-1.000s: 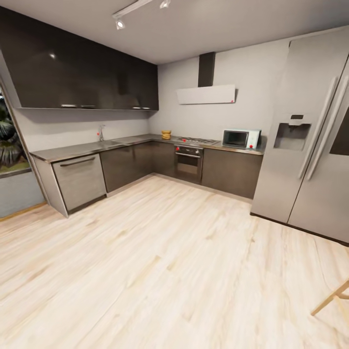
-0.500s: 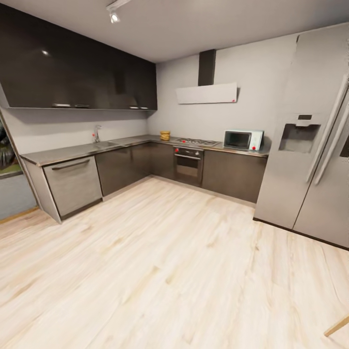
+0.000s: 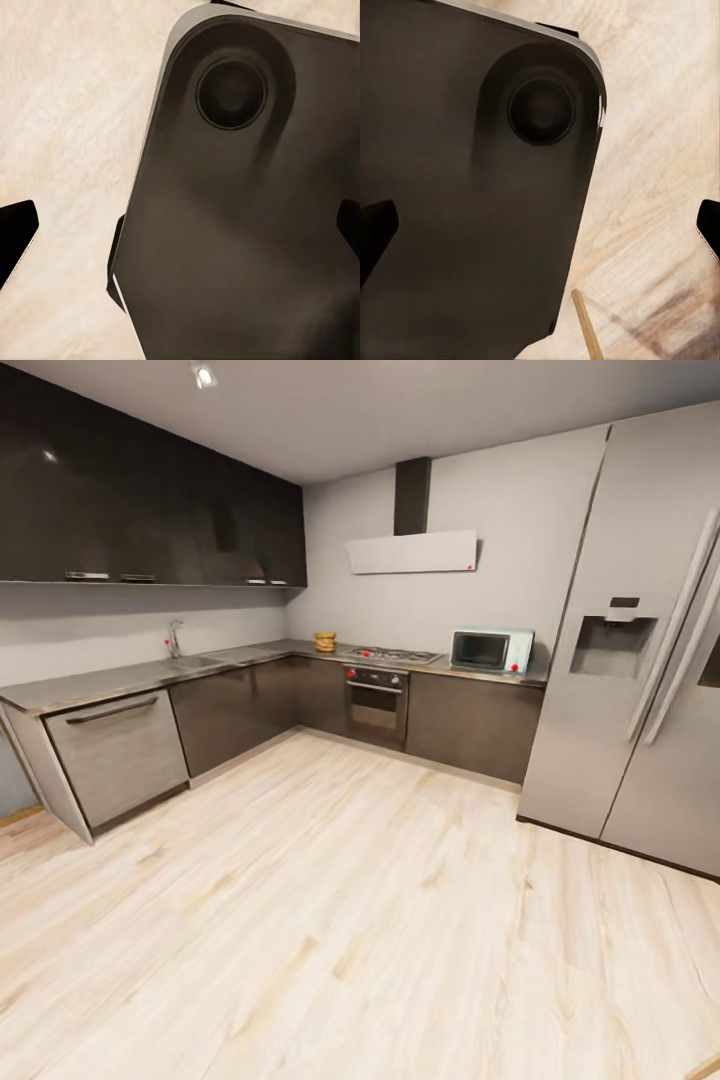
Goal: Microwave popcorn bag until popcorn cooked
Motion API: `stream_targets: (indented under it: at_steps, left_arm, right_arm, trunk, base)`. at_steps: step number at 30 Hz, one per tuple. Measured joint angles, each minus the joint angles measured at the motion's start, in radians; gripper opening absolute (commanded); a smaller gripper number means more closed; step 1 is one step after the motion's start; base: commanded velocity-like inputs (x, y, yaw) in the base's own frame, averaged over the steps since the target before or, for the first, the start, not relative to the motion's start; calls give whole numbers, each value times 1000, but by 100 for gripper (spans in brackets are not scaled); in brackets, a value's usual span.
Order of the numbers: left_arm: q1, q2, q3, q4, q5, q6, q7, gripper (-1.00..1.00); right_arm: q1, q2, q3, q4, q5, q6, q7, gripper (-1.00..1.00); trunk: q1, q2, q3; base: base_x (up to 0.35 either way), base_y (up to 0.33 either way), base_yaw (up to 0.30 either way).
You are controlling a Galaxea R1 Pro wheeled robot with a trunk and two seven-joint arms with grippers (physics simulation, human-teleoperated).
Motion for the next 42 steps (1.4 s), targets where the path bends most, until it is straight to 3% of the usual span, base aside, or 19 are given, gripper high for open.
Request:
stream_targets:
  at_steps: [32, 42]
  left_arm:
    - [0, -2, -1, 0, 0, 2, 0, 100]
    - [0, -2, 0, 0, -3, 1, 0, 100]
  right_arm:
    - [0, -1, -5, 0, -9, -4, 0, 100]
    - [0, 1, -10, 1, -18, -41, 0, 100]
  trunk:
    - [0, 0, 0]
    - [0, 0, 0]
  base:
    - [325, 18, 0]
    - [325, 0, 0]
